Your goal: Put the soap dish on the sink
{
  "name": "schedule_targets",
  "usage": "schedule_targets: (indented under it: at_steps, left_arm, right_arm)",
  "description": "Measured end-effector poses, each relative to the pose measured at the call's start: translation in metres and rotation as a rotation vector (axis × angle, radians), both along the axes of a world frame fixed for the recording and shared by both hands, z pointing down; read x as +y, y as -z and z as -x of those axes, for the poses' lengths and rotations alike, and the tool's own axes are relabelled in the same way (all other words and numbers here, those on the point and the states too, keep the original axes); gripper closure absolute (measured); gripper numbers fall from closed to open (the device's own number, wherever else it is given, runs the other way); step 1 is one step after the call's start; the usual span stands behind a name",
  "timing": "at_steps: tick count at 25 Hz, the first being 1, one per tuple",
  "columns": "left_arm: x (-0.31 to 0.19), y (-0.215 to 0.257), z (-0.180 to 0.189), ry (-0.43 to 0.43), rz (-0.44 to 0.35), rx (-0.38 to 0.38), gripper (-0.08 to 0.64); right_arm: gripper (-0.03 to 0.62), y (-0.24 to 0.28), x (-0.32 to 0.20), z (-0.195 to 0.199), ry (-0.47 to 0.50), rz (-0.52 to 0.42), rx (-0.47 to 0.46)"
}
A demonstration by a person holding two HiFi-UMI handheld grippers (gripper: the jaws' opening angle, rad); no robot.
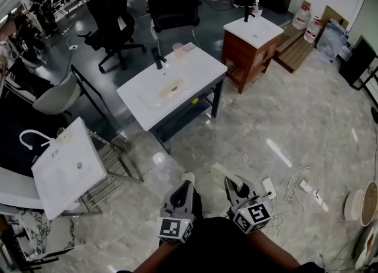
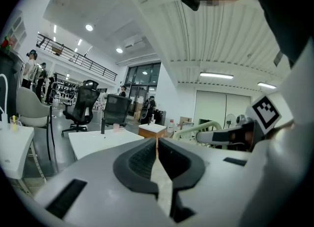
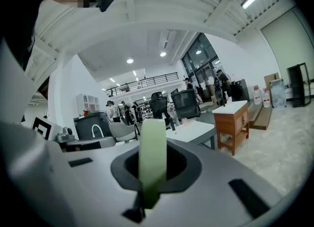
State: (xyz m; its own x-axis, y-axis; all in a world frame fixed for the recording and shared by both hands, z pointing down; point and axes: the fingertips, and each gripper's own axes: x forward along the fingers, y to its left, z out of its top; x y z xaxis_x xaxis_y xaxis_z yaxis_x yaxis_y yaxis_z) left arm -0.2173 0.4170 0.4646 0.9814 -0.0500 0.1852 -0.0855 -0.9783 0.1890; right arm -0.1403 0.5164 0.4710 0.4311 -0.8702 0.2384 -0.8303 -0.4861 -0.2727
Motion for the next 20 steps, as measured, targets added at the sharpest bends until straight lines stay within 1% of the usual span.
schedule_targets:
  at_steps: [3, 6, 8, 14, 20]
  left_arm:
    - [-0.023, -0.005, -0.013, 0.020, 0.026, -0.005, 0.540]
    - [-0.058, -0.009, -0.029, 0.045, 0.044, 0.004, 0.540]
    - [-0.081, -0.012, -0.043, 0.058, 0.059, 0.008, 0.540]
    - [-0.140, -0.014, -0.085, 0.075, 0.096, 0.042, 0.540]
    - [-0.197, -0.012, -0.110, 0.110, 0.123, 0.033, 0.540]
  right_arm:
    - [0.584, -0.004, -0.021, -0.016, 0.014, 0.014, 0.000]
    - [0.584, -0.003, -0.053, -0.032, 0.038, 0.032, 0.023]
    - [0.584, -0.003, -0.076, -0.045, 0.047, 0.041, 0.021]
    - [0.584, -0.009, -0.135, -0.085, 0.086, 0.099, 0.049]
    - [0.584, -0.008, -0.189, -0.118, 0.121, 0.135, 0.046]
